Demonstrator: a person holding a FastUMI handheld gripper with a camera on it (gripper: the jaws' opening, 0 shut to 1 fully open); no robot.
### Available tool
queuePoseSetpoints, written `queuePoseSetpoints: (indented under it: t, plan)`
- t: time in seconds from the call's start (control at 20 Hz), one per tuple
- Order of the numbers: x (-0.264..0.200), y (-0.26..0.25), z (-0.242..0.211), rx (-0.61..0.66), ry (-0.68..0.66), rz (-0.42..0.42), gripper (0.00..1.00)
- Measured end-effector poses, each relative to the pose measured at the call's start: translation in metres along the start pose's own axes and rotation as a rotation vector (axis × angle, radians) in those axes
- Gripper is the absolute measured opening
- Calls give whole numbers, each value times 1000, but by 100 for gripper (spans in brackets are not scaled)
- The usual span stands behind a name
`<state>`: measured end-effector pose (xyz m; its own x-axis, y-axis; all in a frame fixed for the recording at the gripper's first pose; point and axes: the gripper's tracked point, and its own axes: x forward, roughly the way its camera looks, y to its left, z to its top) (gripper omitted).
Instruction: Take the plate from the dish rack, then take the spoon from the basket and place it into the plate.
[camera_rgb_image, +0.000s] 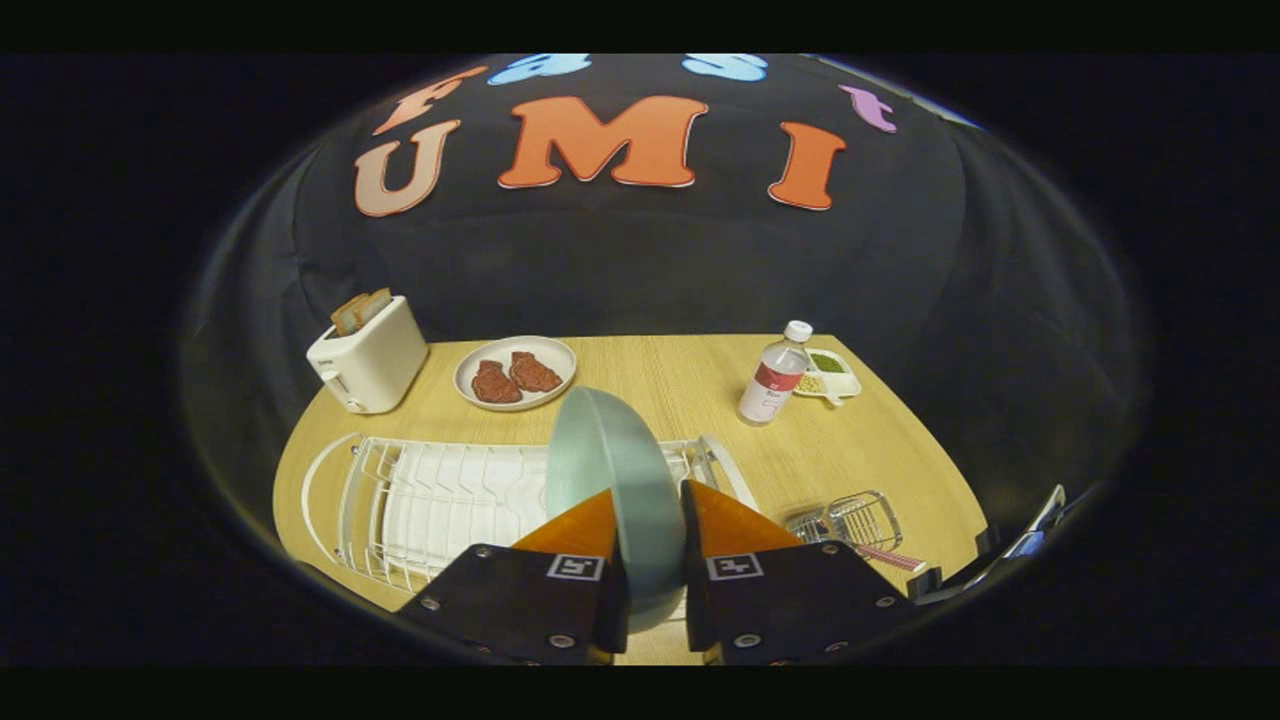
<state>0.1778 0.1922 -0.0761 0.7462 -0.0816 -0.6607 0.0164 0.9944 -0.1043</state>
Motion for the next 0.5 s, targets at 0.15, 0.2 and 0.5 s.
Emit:
queuePoseSetpoints:
  t: [0.15,0.2,0.5]
  plan:
    - [-18,-10,-4,24,-11,35,23]
    - [-25,-12,-7,37,-9,55,23]
    - [-69,-29,-41,142,-7,192,23]
